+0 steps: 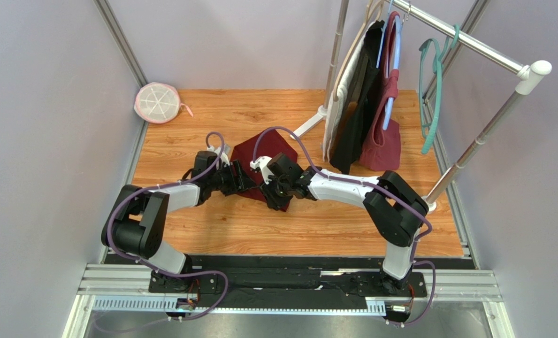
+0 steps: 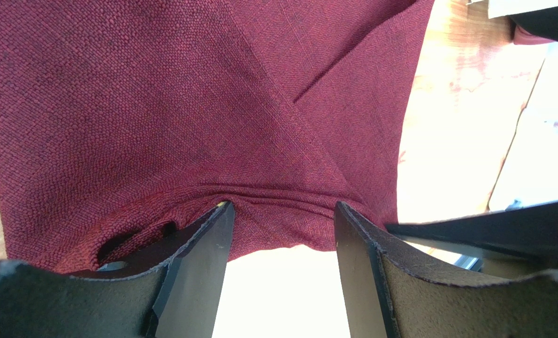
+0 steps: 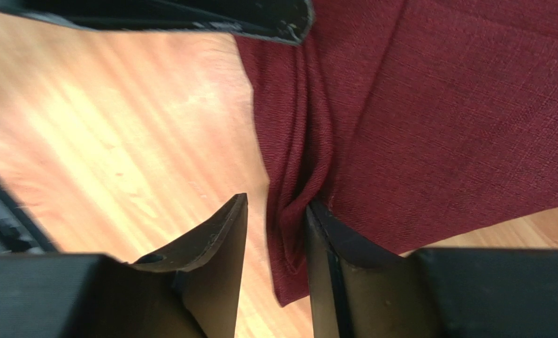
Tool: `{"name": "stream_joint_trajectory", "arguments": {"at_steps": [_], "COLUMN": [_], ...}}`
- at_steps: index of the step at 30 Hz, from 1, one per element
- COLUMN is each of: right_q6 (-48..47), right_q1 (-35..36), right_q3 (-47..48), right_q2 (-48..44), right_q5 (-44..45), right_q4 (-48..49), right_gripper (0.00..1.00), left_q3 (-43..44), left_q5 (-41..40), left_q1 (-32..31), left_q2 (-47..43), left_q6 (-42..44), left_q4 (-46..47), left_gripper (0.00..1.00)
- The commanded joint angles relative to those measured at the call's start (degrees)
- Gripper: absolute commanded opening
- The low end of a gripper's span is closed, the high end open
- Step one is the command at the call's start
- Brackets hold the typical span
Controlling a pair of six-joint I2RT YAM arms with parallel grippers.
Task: Fold the napkin, place the utensils inside, and roll it up
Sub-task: Roll the napkin with the utensil
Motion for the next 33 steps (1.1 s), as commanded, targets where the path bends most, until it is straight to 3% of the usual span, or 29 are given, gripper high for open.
{"name": "stream_joint_trajectory", "arguments": {"at_steps": [1, 4, 7, 8, 15, 19, 25, 31, 33], "right_q6": [-3.7, -4.3, -4.1, -3.7, 0.0, 3.2, 4.4, 4.3, 3.6], "right_q1": [0.4, 0.4, 0.1, 0.0, -7.9, -11.9, -12.7, -12.5, -11.0], "right_q3": [0.4, 0.1, 0.5, 0.6, 5.2, 6.4, 6.3, 3.9, 3.2], "right_q2": [0.9, 1.3, 2.1, 2.3, 8.7, 12.3, 10.6, 2.4, -0.2], "right_q5": [7.3, 8.6, 7.1, 6.3, -15.9, -23.8, -17.2, -11.5, -8.8], "right_q4": [1.8, 1.3, -0.2, -1.2, -9.8, -11.1, -11.4, -11.0, -9.4], "right_gripper": [0.37, 0.26, 0.0, 0.0, 0.0, 0.0, 0.04, 0.31, 0.35], "left_q3": [-0.3, -0.3, 0.2, 0.3, 1.2, 1.6, 1.7, 1.6, 1.7], "left_q5": [-3.2, -3.0, -2.6, -2.6, -1.4, -1.1, -0.6, -0.4, -0.2], "left_q1": [0.5, 0.5, 0.7, 0.7, 1.1, 1.2, 1.3, 1.3, 1.3], "left_q2": [2.8, 3.0, 3.4, 3.4, 4.9, 5.5, 5.5, 5.0, 5.2], "left_q6": [3.1, 3.4, 3.7, 3.8, 4.8, 5.1, 5.5, 5.0, 5.1], "left_q4": [-5.5, -5.6, -6.0, -6.1, -6.8, -7.1, -8.2, -9.0, -9.5], "left_gripper": [0.65, 0.65, 0.65, 0.65, 0.65, 0.65, 0.65, 0.65, 0.65]}}
